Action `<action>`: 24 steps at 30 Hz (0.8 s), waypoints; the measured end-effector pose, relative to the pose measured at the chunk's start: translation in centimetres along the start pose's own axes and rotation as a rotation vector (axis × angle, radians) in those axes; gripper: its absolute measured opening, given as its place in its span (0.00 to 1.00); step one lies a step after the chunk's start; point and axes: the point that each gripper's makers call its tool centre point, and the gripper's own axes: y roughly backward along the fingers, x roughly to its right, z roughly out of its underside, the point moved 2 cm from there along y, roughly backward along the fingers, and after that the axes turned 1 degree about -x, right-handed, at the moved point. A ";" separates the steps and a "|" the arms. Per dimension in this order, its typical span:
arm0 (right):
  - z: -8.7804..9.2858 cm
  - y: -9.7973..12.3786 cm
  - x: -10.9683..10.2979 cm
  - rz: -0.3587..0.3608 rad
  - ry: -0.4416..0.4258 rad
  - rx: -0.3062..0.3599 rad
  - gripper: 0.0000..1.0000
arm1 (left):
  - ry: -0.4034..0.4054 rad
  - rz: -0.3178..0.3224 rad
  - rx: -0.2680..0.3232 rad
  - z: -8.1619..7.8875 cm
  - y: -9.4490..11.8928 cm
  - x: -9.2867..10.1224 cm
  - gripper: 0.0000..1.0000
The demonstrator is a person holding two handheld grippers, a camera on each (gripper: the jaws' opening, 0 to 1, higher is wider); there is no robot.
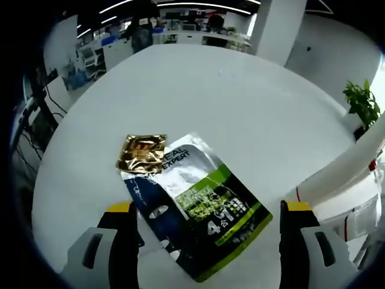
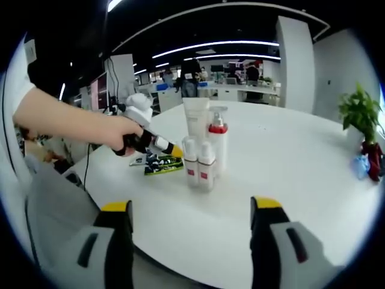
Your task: Arrange the skincare products in the storage area until every visible bottle or jar stands upright without overlapping.
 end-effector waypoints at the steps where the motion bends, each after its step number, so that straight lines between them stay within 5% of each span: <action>1: 0.0 0.0 0.1 0.003 -0.002 -0.002 0.80 | 0.015 -0.017 -0.003 -0.1 -0.2 -0.2 0.97; 9: 0.2 -0.1 0.3 0.016 -0.012 -0.013 0.80 | 0.044 -0.098 0.002 -0.6 -1.5 -0.6 0.97; 14: 0.3 -0.1 0.4 0.020 -0.012 -0.019 0.80 | -0.037 -0.127 -0.016 -0.1 -1.6 -0.9 0.95; 24: 0.3 -0.1 0.3 0.015 -0.009 -0.015 0.80 | -0.118 -0.069 -0.006 0.5 -1.1 -1.8 0.94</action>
